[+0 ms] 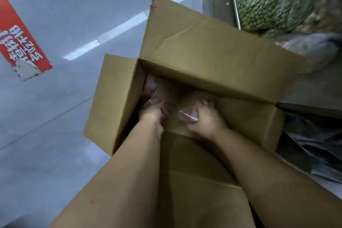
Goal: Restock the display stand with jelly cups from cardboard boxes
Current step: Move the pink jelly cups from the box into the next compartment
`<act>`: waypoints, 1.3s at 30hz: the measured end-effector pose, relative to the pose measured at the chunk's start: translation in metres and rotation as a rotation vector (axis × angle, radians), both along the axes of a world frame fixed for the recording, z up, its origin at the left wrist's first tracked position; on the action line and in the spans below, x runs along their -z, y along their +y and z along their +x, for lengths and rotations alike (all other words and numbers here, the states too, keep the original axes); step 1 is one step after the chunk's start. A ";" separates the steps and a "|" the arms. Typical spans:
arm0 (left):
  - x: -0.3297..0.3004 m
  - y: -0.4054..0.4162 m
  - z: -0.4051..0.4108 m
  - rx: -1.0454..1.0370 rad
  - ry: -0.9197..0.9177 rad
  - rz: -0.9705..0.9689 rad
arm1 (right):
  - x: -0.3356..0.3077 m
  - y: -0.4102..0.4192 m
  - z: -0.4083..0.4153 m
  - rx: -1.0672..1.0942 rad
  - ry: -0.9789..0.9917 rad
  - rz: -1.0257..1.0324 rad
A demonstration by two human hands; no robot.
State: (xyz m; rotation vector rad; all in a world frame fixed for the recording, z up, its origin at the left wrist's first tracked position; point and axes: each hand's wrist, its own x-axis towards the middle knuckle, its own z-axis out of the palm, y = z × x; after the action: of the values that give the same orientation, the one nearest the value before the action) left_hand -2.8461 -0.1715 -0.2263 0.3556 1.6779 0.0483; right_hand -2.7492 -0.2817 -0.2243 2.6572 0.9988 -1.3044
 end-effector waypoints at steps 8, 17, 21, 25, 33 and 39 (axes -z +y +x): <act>-0.263 -0.008 -0.037 0.528 -0.336 0.374 | -0.256 -0.003 -0.035 0.761 0.324 0.359; -0.578 0.018 -0.015 0.876 -0.749 0.922 | -0.614 -0.003 -0.013 0.628 0.111 0.844; -0.670 0.005 0.021 1.050 -0.846 1.071 | -0.699 -0.029 0.002 0.693 0.113 1.051; -0.723 -0.022 0.064 1.189 -1.051 1.131 | -0.750 -0.076 0.025 0.741 0.014 1.153; -0.765 -0.109 0.144 1.085 -1.156 1.088 | -0.805 -0.167 0.086 0.742 -0.291 1.152; -0.783 -0.139 0.187 1.227 -1.233 1.084 | -0.814 -0.221 0.131 0.762 -0.392 1.147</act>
State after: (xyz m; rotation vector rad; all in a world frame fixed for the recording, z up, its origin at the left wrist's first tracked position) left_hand -2.6593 -0.3110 0.5565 1.6848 -0.0949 0.2064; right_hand -2.6186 -0.5025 0.5900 4.1783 0.8122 0.0131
